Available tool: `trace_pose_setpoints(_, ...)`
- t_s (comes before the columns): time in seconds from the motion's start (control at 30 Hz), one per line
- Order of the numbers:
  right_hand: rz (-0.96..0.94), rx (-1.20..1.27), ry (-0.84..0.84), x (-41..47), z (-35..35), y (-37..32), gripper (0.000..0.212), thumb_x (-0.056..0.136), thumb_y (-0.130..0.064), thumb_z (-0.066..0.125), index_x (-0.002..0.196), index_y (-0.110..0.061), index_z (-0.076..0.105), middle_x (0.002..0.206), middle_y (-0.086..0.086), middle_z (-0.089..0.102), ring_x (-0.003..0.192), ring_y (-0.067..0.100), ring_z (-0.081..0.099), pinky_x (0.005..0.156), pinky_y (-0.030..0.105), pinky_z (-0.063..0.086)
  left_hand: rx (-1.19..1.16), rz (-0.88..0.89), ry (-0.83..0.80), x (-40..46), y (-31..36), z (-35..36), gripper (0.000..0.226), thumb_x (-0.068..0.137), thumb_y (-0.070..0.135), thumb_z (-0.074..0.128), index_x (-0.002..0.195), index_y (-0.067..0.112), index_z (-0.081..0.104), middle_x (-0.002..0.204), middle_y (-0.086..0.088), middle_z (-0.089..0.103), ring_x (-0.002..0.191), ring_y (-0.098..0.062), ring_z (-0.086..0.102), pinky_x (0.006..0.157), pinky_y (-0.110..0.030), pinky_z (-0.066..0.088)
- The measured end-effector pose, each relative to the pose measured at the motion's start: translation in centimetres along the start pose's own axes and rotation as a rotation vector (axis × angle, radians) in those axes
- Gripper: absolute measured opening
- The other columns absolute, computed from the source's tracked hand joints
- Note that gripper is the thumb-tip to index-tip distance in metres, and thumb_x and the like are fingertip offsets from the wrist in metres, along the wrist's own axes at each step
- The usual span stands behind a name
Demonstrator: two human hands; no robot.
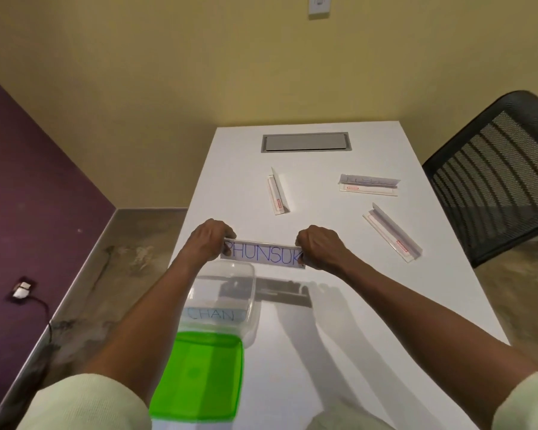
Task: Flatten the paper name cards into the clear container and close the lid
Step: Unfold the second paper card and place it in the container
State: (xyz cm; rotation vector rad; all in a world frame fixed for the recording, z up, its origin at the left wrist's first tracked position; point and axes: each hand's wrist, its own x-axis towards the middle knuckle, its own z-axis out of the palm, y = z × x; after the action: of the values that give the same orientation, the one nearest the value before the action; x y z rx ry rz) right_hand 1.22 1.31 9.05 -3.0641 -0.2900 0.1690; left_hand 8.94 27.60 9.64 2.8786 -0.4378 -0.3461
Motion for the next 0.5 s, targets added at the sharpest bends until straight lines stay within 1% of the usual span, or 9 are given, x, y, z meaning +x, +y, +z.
trace_pose_setpoints(0.03, -0.002, 0.005, 0.0, -0.1, 0.0, -0.8, 0.025, 0.076, -0.02, 0.069, 0.098, -0.008, 0.065, 0.093, 0.013, 0.065, 0.082, 0.034, 0.063, 0.058, 0.028, 0.038, 0.01, 0.004, -0.001, -0.4, -0.6, -0.2, 0.036, 0.074, 0.004, 0.073, 0.106, 0.019, 0.072, 0.096, -0.002, 0.075, 0.098, -0.023, 0.064, 0.076, -0.031, 0.05)
trace_pose_setpoints(0.1, -0.012, 0.012, 0.002, -0.1, 0.1, -2.5, 0.02, 0.075, -0.017, 0.067, 0.092, -0.006, 0.064, 0.09, 0.014, 0.065, 0.079, 0.034, 0.062, 0.057, 0.029, 0.036, 0.021, -0.002, -0.001, -1.3, -1.8, -0.4, 0.037, 0.07, 0.005, 0.079, 0.105, 0.017, 0.072, 0.097, -0.004, 0.074, 0.095, -0.024, 0.066, 0.08, -0.035, 0.054)
trace_pose_setpoints(0.17, -0.027, 0.016, 0.012, -0.1, 0.2, -3.9, 0.016, 0.075, -0.014, 0.066, 0.088, -0.006, 0.063, 0.088, 0.014, 0.064, 0.077, 0.035, 0.062, 0.056, 0.029, 0.034, 0.024, -0.033, -0.006, -2.0, -2.9, -0.5, 0.039, 0.071, 0.005, 0.08, 0.107, 0.016, 0.071, 0.097, -0.003, 0.074, 0.094, -0.021, 0.067, 0.081, -0.034, 0.055)
trace_pose_setpoints(0.27, -0.049, 0.04, 0.041, 0.1, 0.7, -5.8, 0.018, 0.075, -0.011, 0.063, 0.092, -0.004, 0.063, 0.089, 0.016, 0.063, 0.078, 0.036, 0.06, 0.057, 0.029, 0.032, 0.017, -0.065, 0.002, -3.0, -4.7, -0.4, 0.041, 0.07, 0.007, 0.082, 0.108, 0.017, 0.071, 0.106, -0.007, 0.071, 0.097, -0.024, 0.066, 0.084, -0.037, 0.055)
trace_pose_setpoints(0.33, -0.07, 0.056, 0.042, 0.4, 0.9, -7.0, 0.018, 0.075, -0.009, 0.063, 0.092, -0.003, 0.063, 0.09, 0.017, 0.062, 0.079, 0.036, 0.06, 0.058, 0.029, 0.031, 0.039, -0.08, 0.001, -3.7, -5.6, -0.5, 0.04, 0.07, 0.009, 0.082, 0.107, 0.018, 0.071, 0.107, -0.009, 0.07, 0.097, -0.026, 0.066, 0.083, -0.039, 0.056)
trace_pose_setpoints(0.47, -0.104, 0.067, 0.043, 0.9, 1.2, -9.4, 0.009, 0.074, -0.006, 0.062, 0.082, -0.003, 0.06, 0.085, 0.018, 0.062, 0.071, 0.034, 0.056, 0.057, 0.028, 0.028, 0.082, -0.093, -0.018, -4.6, -7.6, -0.5, 0.04, 0.068, 0.01, 0.084, 0.106, 0.016, 0.072, 0.105, -0.011, 0.071, 0.091, -0.026, 0.067, 0.08, -0.039, 0.057)
trace_pose_setpoints(0.5, -0.114, 0.069, 0.046, 1.1, 1.3, -9.9, 0.007, 0.075, -0.006, 0.062, 0.081, -0.003, 0.059, 0.084, 0.019, 0.062, 0.072, 0.034, 0.056, 0.057, 0.028, 0.027, 0.096, -0.097, -0.02, -4.8, -8.1, -0.4, 0.039, 0.068, 0.011, 0.084, 0.105, 0.016, 0.072, 0.104, -0.01, 0.072, 0.089, -0.026, 0.067, 0.078, -0.039, 0.058)
